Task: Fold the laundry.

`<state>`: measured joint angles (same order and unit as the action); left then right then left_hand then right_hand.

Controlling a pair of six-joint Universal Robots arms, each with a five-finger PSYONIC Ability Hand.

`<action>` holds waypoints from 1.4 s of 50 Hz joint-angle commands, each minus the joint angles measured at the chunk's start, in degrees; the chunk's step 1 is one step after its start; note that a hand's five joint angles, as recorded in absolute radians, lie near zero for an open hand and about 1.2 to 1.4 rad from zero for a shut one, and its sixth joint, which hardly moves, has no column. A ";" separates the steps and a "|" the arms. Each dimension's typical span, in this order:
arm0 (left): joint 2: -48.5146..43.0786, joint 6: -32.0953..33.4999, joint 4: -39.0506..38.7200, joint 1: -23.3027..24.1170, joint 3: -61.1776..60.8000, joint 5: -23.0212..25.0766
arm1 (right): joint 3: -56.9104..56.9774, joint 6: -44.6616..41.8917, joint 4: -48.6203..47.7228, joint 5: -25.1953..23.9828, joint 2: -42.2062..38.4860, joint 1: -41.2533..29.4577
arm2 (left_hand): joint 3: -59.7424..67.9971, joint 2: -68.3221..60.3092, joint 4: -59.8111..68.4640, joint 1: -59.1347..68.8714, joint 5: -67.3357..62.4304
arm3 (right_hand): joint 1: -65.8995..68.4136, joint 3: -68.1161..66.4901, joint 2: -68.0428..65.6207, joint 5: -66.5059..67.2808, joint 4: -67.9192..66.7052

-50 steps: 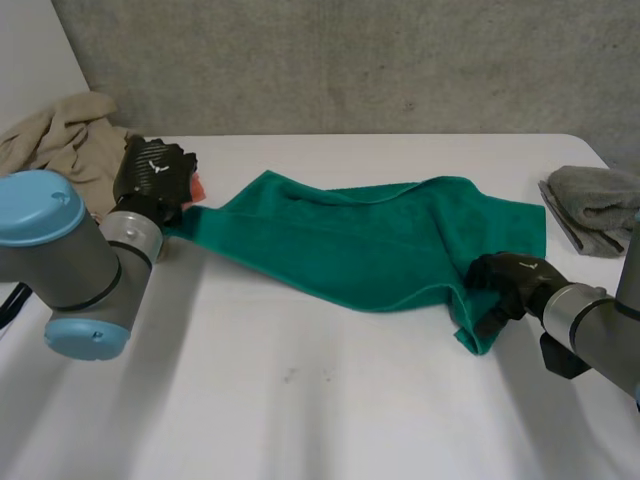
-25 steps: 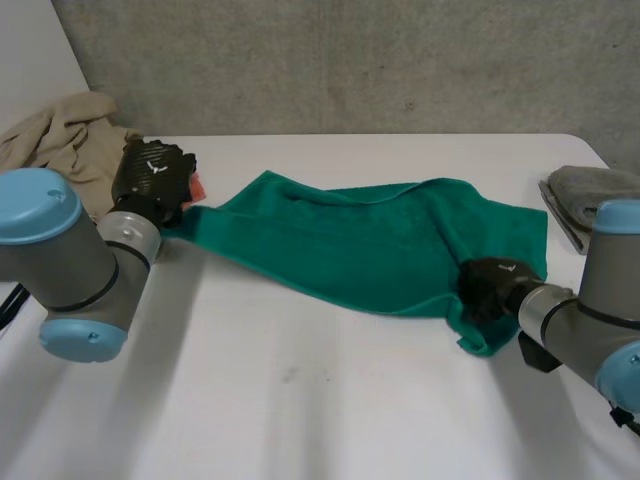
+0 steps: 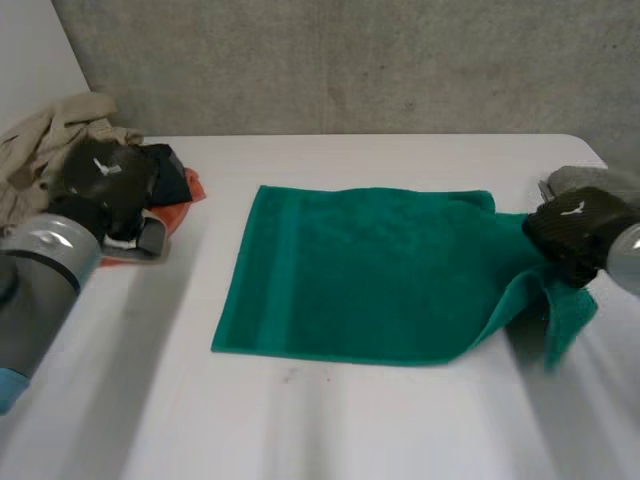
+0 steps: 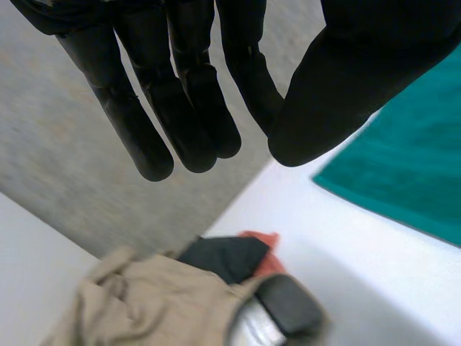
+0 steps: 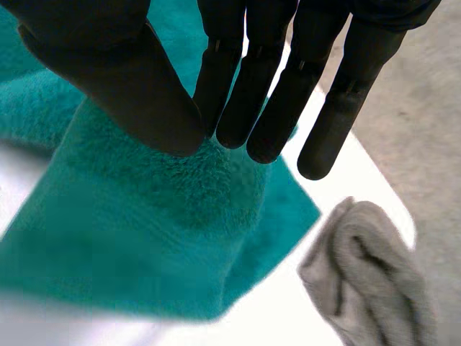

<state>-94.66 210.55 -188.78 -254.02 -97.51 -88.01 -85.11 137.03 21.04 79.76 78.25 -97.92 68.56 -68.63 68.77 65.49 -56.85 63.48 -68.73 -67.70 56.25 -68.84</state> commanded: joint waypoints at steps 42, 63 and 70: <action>-27.68 3.38 -5.28 7.48 1.97 8.74 | -5.33 10.37 -20.78 2.59 -11.71 -3.68 | -30.10 30.16 -30.31 -27.02 28.38 | 16.52 -11.27 -12.30 13.75 -11.16; -29.70 3.11 -5.28 8.10 7.42 8.47 | -6.83 10.37 -20.78 2.59 -11.71 -3.86 | -25.20 25.27 -25.41 -22.13 23.49 | 16.52 -11.27 -12.30 13.75 -11.16; -30.58 3.29 -5.37 8.19 8.04 8.56 | -6.92 10.37 -20.78 2.59 -11.71 -3.86 | -27.06 27.13 -27.27 -23.98 25.35 | 16.52 -11.27 -12.30 13.75 -11.16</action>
<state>-124.45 213.68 -194.12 -245.94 -89.86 -79.51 -91.97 147.38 0.24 82.33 66.53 -101.78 37.72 -37.53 37.30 37.91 -27.07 63.48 -68.73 -67.70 56.25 -68.85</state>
